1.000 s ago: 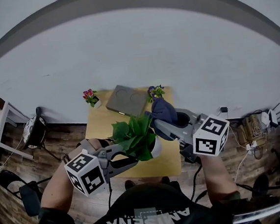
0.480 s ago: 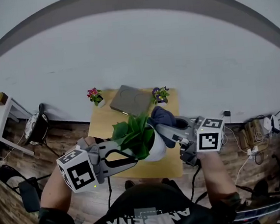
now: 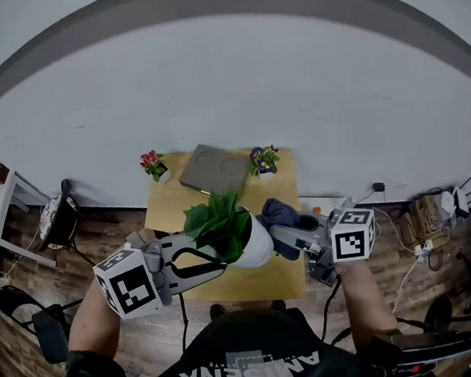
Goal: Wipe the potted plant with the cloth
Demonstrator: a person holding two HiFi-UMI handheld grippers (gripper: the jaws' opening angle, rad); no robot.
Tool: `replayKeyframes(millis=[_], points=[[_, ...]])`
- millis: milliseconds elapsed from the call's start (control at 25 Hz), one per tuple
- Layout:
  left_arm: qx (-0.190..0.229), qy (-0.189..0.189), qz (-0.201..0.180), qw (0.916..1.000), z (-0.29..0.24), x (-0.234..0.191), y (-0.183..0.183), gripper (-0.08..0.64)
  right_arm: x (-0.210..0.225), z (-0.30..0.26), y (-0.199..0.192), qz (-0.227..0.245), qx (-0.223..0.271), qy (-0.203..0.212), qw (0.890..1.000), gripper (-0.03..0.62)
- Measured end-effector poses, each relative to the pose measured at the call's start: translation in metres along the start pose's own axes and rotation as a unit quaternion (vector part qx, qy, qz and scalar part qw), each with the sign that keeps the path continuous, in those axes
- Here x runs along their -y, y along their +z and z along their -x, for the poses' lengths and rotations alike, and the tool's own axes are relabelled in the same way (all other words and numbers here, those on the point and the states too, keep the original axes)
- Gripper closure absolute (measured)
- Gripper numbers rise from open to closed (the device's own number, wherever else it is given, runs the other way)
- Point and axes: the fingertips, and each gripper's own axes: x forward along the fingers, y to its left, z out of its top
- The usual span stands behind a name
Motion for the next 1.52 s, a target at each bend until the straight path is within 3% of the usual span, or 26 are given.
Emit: replayKeyframes(millis=[320,480,760,920,1240,1520], points=[[0.040,-0.043,0.011,0.9982,-0.002,0.011,0.023,0.549,0.007,0.013,0.008,-0.016,0.029,0.016,0.999,0.468],[0.072,-0.057,0.018,0.9956,0.002,0.012,0.038,0.549,-0.001,-0.004,0.023,-0.051,0.043,0.075,0.995,0.468],[0.057,-0.065,0.010,0.9962,0.000,0.021,0.047,0.549,-0.023,-0.025,0.024,-0.113,0.040,0.192,0.974,0.468],[0.051,-0.059,0.021,0.9967,-0.004,0.023,0.044,0.549,-0.020,-0.028,0.024,-0.149,0.044,0.231,0.960,0.468],[0.038,-0.044,0.038,0.9976,-0.006,0.023,0.039,0.549,-0.023,-0.030,0.012,-0.168,0.018,0.269,0.948,0.468],[0.034,-0.041,0.057,0.9969,-0.005,0.021,0.025,0.549,-0.020,-0.025,0.015,-0.165,0.029,0.260,0.951,0.468]])
